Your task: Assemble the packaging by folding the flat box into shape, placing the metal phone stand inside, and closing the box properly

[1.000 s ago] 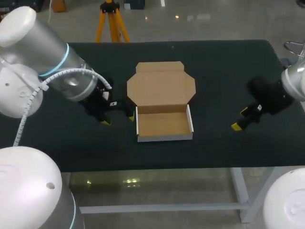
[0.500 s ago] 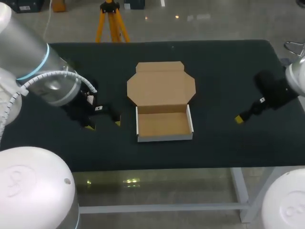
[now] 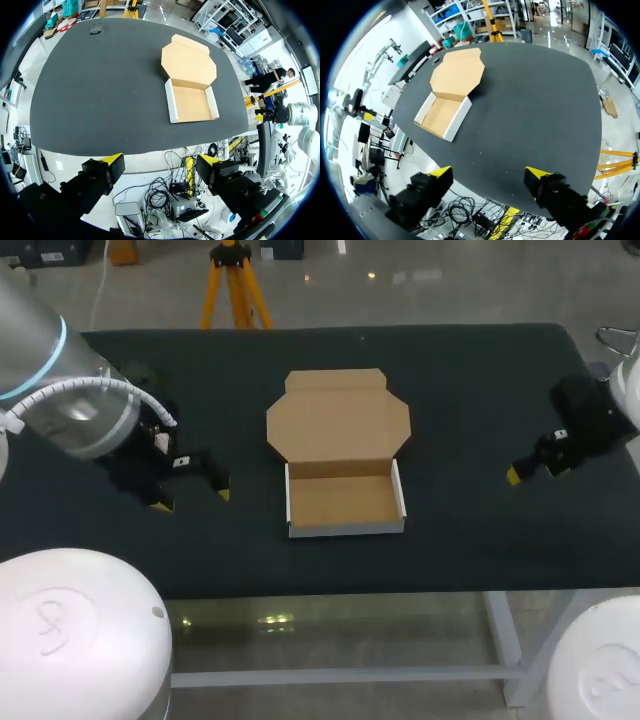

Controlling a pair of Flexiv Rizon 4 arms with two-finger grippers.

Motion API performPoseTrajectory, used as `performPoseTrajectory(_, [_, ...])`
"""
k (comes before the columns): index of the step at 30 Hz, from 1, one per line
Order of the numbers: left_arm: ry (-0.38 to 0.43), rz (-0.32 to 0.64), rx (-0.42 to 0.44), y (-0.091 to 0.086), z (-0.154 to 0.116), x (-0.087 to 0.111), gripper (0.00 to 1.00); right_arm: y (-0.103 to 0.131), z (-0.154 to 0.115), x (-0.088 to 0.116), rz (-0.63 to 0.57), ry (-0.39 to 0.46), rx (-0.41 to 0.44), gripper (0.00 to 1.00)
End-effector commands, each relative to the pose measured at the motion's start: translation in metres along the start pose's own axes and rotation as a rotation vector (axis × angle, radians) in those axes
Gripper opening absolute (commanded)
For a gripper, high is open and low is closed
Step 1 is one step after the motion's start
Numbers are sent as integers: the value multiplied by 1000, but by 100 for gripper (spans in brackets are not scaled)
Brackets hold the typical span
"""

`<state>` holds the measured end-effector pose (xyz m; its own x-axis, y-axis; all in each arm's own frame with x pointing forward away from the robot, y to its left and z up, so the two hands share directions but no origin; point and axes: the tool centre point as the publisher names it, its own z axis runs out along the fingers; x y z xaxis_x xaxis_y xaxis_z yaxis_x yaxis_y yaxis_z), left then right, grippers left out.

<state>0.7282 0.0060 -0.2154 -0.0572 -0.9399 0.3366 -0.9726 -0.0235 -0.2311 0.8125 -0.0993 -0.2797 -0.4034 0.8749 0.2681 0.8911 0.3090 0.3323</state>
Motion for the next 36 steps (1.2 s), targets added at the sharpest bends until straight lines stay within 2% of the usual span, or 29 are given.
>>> performPoseTrajectory(1, [-18, -10, 13, 6, -21, 0, 100, -2, -13, 3, 39, -12, 4, 100])
performPoseTrajectory(7, [-33, -34, 27, 4, -35, -4, 100, -3, -25, 4, 124, 4, 21, 100])
performPoseTrajectory(12, [-39, -52, 36, 3, -43, -8, 100, -7, -37, 7, 183, -19, 18, 100])
performPoseTrajectory(21, [-74, -70, 28, 5, -49, -14, 100, -6, -44, 17, 196, 8, 30, 100])
performPoseTrajectory(36, [-103, -106, 58, 6, -51, -23, 100, -7, -50, 26, 212, -17, 33, 100])
